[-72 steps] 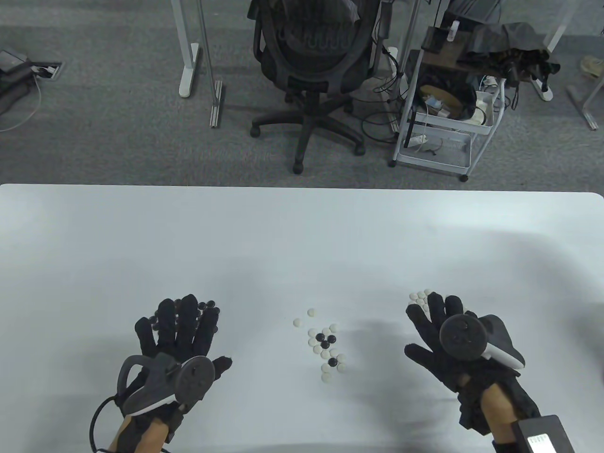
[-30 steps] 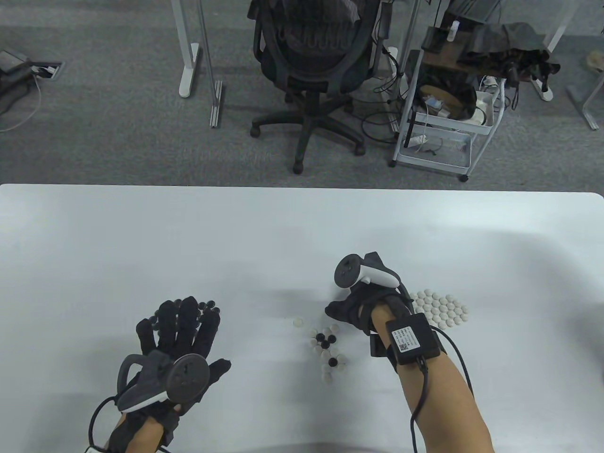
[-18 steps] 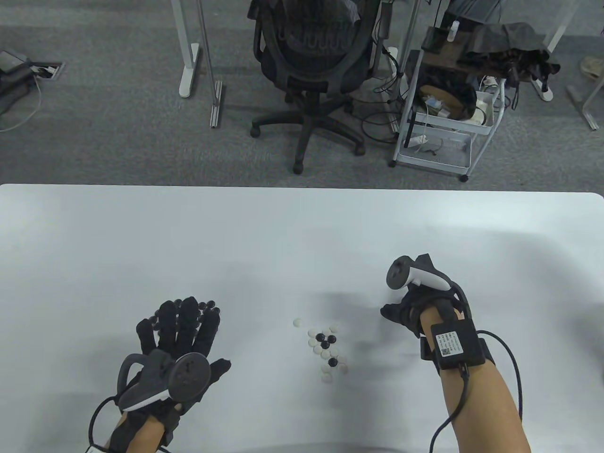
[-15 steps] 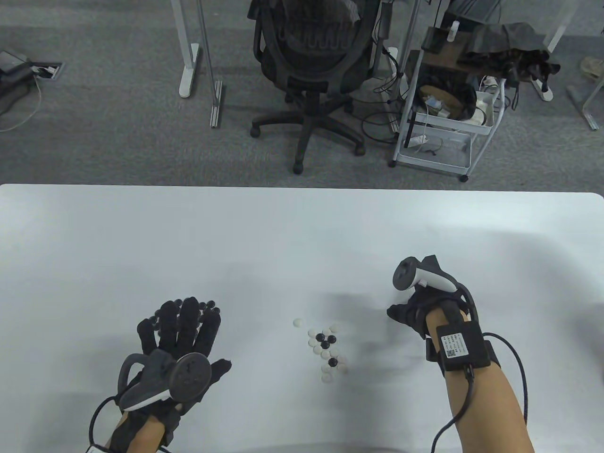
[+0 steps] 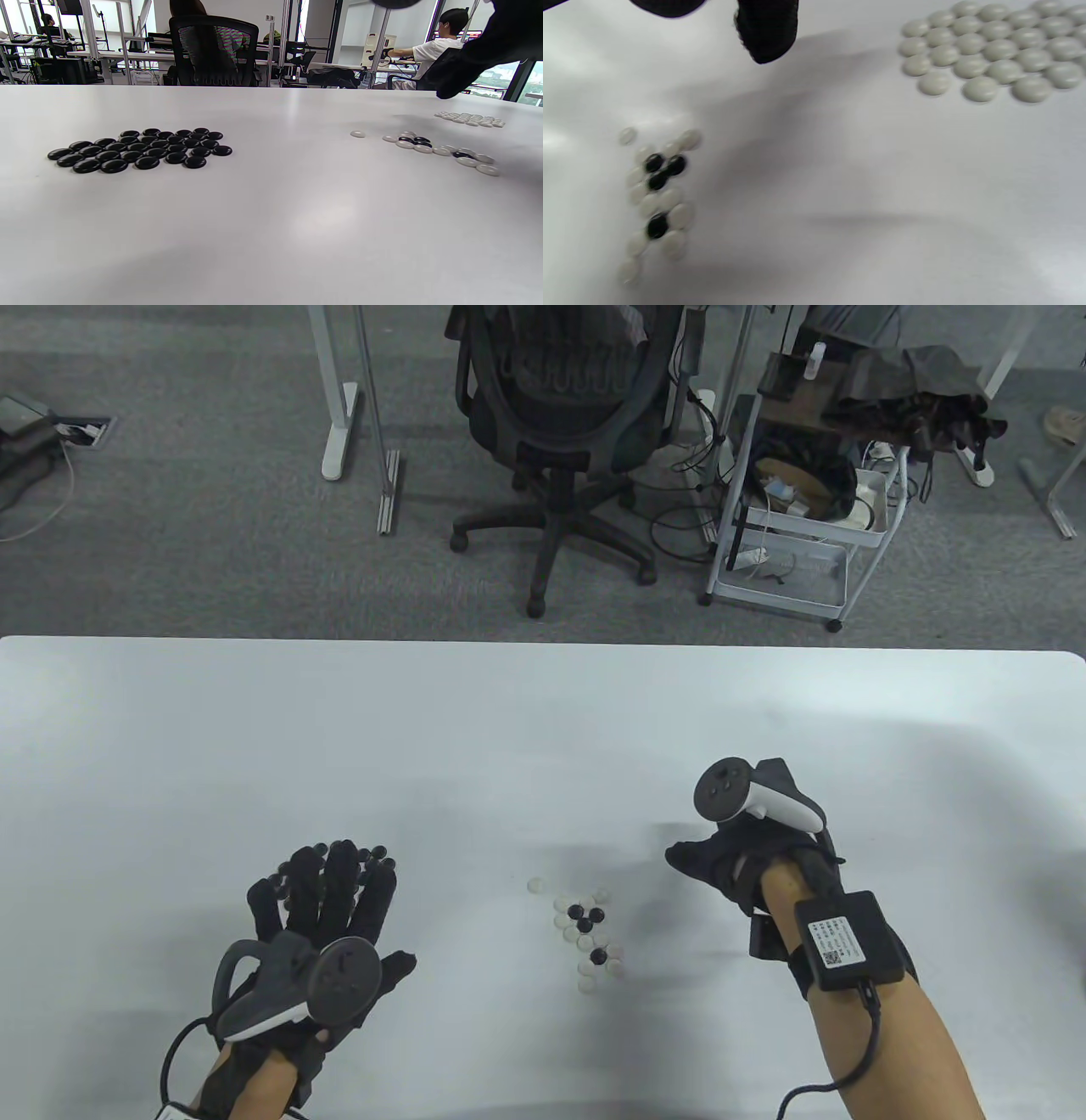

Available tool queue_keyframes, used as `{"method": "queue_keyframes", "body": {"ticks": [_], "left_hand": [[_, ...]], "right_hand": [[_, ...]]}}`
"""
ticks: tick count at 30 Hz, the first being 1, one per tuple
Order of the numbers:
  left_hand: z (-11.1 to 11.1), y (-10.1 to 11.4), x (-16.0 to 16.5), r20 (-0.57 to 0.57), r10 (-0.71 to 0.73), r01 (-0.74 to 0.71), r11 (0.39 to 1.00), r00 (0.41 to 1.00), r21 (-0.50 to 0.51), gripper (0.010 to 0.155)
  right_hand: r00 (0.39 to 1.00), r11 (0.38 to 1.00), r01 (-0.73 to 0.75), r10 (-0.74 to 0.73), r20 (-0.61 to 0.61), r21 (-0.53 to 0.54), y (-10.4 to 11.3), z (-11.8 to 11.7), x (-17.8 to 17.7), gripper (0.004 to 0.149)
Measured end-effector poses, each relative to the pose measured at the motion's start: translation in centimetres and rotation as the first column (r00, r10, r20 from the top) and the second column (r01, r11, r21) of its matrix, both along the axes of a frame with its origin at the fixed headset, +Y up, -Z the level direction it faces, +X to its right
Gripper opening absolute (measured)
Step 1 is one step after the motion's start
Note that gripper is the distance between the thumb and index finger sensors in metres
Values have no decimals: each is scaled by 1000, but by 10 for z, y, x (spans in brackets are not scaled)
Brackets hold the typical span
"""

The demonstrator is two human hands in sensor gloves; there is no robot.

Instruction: Go stone sorting task

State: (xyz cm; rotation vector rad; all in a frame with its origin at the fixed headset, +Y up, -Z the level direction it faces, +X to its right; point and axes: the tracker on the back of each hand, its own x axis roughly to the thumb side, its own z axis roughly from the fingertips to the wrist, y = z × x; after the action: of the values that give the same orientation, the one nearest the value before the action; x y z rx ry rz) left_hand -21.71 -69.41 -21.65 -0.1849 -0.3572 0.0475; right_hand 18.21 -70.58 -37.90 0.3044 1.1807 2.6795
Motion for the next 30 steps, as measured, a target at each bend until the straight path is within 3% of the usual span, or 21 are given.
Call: {"method": "queue_keyframes", "body": {"ticks": [8,16,21,30], "left_hand": [[1,2,0,3,4,-4,1000,1000,10,78],[1,1,-2,2,15,-15,1000,1000,17,79],[1,0,-2,1,12,-12,1000,1000,9,79],[1,0,-3,1,12,-12,1000,1000,10,78]], "right_hand": [[989,999,33,-39,-141,-39,-20,10,-50,63],[987,995,45,-57,-151,-85,-51,11,-66,62],[994,999,3,-8,-107,-52,-48,6,-45,61],[995,996,-74,77,56,-58,-44,-1,29,60]]}}
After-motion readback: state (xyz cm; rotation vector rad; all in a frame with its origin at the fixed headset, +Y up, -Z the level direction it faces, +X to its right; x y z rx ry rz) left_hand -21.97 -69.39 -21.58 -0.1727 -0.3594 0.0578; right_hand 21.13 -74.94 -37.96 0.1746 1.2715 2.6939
